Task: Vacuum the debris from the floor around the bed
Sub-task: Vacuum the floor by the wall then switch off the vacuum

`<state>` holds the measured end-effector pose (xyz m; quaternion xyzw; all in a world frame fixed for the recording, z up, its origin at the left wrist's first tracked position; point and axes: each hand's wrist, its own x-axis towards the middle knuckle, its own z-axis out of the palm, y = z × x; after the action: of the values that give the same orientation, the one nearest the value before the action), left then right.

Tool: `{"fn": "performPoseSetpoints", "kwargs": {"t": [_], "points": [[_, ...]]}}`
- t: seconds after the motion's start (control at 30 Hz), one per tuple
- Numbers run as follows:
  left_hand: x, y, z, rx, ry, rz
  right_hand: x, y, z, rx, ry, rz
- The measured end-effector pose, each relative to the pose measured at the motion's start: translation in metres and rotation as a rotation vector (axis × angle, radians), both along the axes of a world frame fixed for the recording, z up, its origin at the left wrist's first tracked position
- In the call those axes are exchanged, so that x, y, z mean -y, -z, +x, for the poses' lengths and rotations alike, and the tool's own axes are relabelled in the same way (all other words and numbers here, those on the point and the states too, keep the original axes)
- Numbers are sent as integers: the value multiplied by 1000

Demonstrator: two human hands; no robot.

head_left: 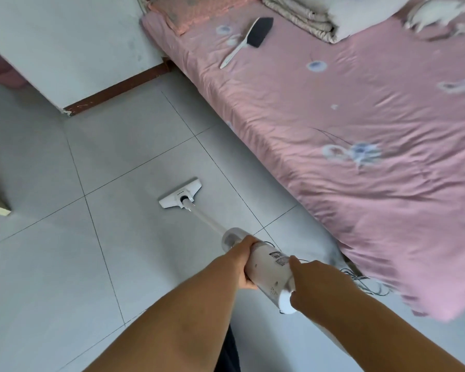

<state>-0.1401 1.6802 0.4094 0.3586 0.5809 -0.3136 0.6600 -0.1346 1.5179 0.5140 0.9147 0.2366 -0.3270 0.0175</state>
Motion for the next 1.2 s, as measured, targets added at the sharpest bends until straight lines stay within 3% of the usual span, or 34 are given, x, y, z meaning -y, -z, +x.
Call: {"fn": "performPoseSetpoints", "kwargs": {"t": [0.23, 0.43, 0.7, 1.03, 1.13, 1.2], "points": [[115, -25, -29, 11, 116, -63, 107, -26, -48, 29, 82, -43], [153, -40, -33, -2, 176, -91, 139, -46, -62, -9, 133, -32], [110, -16, 4, -7, 220, -10, 99, -22, -34, -26, 204, -9], [36, 9, 68, 48, 79, 0, 29, 6, 34, 4, 207, 92], [16, 20, 81, 33, 60, 20, 12, 12, 48, -85, 260, 152], [8, 26, 83, 39, 32, 8, 4, 19, 50, -224, 414, 240]]}}
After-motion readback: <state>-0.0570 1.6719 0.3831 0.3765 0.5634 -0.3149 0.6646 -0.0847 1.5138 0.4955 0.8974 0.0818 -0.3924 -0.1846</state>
